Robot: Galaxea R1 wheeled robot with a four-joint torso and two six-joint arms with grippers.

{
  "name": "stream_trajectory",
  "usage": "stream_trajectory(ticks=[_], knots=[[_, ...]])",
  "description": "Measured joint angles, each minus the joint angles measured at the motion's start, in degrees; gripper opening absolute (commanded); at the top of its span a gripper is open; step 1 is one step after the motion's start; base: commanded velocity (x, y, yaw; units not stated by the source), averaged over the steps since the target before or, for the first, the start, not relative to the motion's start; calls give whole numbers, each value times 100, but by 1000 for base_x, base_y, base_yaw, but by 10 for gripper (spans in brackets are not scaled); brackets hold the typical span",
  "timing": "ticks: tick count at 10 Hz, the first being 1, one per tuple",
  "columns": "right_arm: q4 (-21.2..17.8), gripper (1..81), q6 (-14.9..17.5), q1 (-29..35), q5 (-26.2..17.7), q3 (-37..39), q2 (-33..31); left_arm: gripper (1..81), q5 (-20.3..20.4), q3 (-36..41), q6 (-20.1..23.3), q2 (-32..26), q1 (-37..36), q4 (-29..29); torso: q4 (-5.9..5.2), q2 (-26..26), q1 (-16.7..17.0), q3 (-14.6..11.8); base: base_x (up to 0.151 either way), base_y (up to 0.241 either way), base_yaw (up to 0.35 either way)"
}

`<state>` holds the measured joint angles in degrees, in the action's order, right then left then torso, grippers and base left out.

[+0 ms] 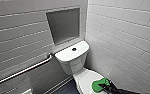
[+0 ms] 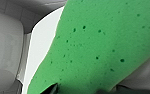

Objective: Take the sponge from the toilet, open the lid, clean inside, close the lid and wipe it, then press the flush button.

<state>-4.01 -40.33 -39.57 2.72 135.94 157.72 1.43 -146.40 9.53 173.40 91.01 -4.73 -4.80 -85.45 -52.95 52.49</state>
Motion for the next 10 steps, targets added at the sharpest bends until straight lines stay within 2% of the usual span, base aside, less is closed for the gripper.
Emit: stream_trajectory(ticks=[4,5,6,10], knots=[[158,811,-2,-95,424,491,302,811,-17,0,-35,-52,0,0,0,0,0,0,0,0,0],[267,10,-5,-144,621,618,377,811,-44,1,-35,-52,2,0,0,0,0,0,0,0,0],[339,10,-27,-188,822,657,438,811,-80,4,-37,-40,0,0,0,0,0,0,0,0,0],[372,10,-20,-180,778,402,251,811,-102,4,-35,-22,0,0,0,0,0,0,0,0,0]])
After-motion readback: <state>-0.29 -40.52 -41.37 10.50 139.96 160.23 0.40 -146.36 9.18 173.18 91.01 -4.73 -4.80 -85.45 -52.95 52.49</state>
